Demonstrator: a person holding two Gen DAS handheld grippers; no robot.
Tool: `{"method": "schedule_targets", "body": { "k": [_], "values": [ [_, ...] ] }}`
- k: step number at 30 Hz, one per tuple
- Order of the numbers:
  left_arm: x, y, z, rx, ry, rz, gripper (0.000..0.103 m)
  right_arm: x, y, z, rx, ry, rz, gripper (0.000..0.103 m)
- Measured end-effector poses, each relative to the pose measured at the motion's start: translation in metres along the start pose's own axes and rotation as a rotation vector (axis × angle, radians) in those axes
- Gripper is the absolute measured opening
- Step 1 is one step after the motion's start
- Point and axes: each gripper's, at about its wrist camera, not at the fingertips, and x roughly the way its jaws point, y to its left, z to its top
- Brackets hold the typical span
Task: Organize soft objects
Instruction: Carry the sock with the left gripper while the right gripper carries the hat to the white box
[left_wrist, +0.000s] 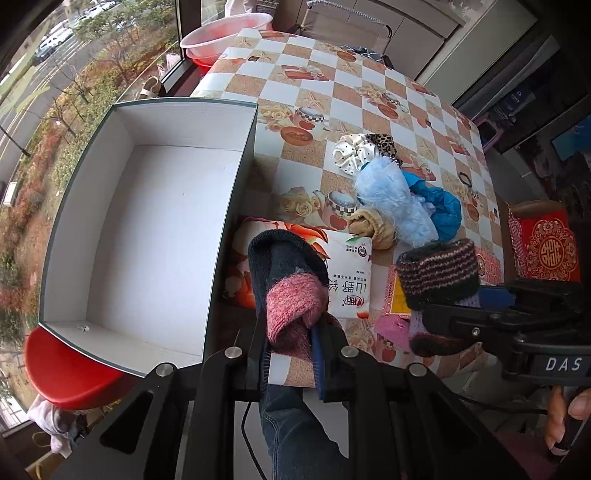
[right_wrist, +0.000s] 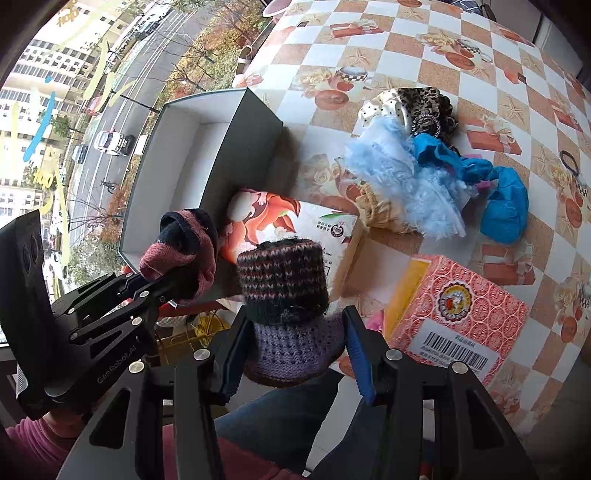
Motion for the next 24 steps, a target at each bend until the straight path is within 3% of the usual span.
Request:
{"method": "schedule_targets", "body": {
  "k": [11,24],
  "values": [
    [-0.024,0.049,-0.004,-0.15,-0.085,0.014,0.02,0.014,0.051,0.017,-0.12,0.035,-0.017,0.05],
    [-0.032,0.128,0.001,-0.331,-0.142,0.141,0.02,0.033,0.126,0.061,-0.277,0.056,-0.008,0.051]
  ]
}}
